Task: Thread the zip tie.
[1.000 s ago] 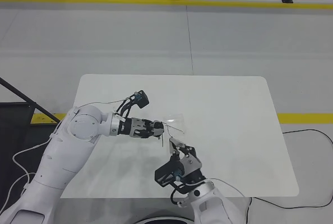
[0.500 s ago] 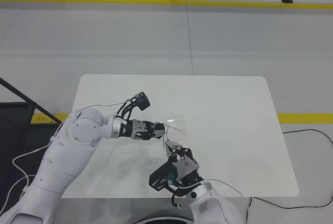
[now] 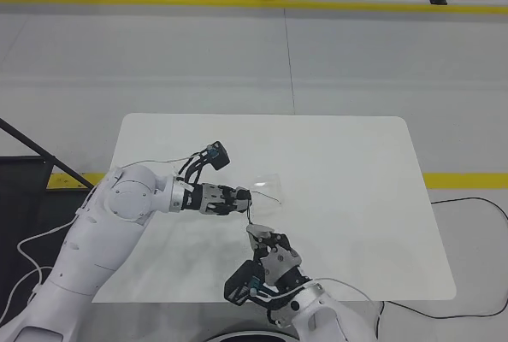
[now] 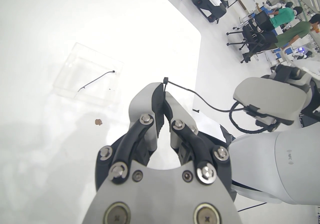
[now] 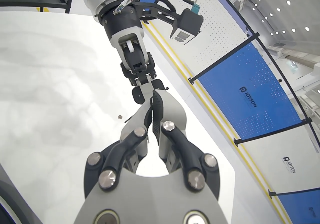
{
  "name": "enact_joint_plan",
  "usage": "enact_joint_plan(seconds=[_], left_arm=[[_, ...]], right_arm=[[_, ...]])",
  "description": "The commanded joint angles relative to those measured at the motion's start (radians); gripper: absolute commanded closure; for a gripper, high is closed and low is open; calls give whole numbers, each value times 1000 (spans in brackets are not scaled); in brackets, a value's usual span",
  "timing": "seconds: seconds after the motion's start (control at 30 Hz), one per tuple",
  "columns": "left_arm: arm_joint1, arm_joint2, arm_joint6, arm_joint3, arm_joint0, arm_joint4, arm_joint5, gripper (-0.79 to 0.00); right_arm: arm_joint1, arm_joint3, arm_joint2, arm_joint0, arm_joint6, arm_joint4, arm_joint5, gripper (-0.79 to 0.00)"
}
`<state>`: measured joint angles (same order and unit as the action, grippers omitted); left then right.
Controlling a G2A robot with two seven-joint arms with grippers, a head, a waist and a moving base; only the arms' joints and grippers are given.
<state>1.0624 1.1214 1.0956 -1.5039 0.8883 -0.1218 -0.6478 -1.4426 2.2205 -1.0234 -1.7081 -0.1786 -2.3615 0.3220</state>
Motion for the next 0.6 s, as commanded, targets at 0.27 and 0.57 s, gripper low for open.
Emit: enact_joint_plan(seconds=[0.27, 0.57], left_arm=[[-6, -25, 6, -5, -10, -27, -2, 0], [-14, -36, -11, -22, -7, -60, -55, 0]], right_arm=[[7, 5, 0, -5, -8, 5, -64, 0], [8, -11, 16, 11, -39, 16, -106, 0]])
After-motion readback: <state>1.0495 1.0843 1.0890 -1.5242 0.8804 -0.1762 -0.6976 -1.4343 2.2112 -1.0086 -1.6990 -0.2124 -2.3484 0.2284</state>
